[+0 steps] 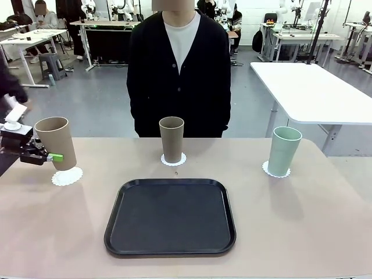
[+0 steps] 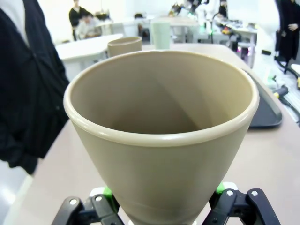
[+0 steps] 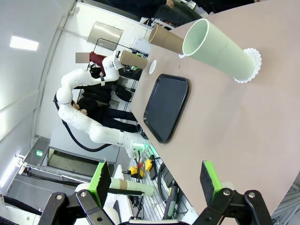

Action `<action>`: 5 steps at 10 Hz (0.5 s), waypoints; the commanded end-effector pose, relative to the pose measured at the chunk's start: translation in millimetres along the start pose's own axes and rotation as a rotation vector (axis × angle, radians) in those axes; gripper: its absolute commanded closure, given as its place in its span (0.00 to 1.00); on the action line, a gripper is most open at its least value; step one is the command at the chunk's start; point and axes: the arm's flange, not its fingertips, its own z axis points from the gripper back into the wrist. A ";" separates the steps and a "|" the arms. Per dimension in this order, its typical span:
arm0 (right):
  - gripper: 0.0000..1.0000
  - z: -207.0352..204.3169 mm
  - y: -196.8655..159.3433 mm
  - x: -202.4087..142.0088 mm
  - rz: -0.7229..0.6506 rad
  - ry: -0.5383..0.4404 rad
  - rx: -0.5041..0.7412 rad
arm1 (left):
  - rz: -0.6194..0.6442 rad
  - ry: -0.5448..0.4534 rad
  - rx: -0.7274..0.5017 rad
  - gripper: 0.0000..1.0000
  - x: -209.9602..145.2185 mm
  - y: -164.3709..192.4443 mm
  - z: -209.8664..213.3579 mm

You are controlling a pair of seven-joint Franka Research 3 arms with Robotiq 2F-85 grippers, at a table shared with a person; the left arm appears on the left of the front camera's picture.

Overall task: Place coasters on the table and set cups on them.
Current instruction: Take one Reusable plastic cup from the Flat Tray and place it on a coaster set by the human.

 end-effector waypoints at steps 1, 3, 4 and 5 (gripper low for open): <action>0.00 -2.0 0.7 0.1 -0.008 0.000 -0.007 | 0.029 -0.059 0.004 0.17 -5.1 5.9 3.7; 0.00 -2.0 0.7 0.1 -0.008 0.000 -0.007 | 0.045 -0.068 0.006 0.17 -16.4 3.0 6.0; 0.00 -2.0 0.7 0.1 -0.008 0.000 -0.007 | 0.054 -0.066 0.005 0.17 -21.7 2.9 7.1; 0.00 -2.0 0.7 0.1 -0.008 0.000 -0.007 | 0.057 -0.061 0.004 0.17 -25.2 3.1 9.2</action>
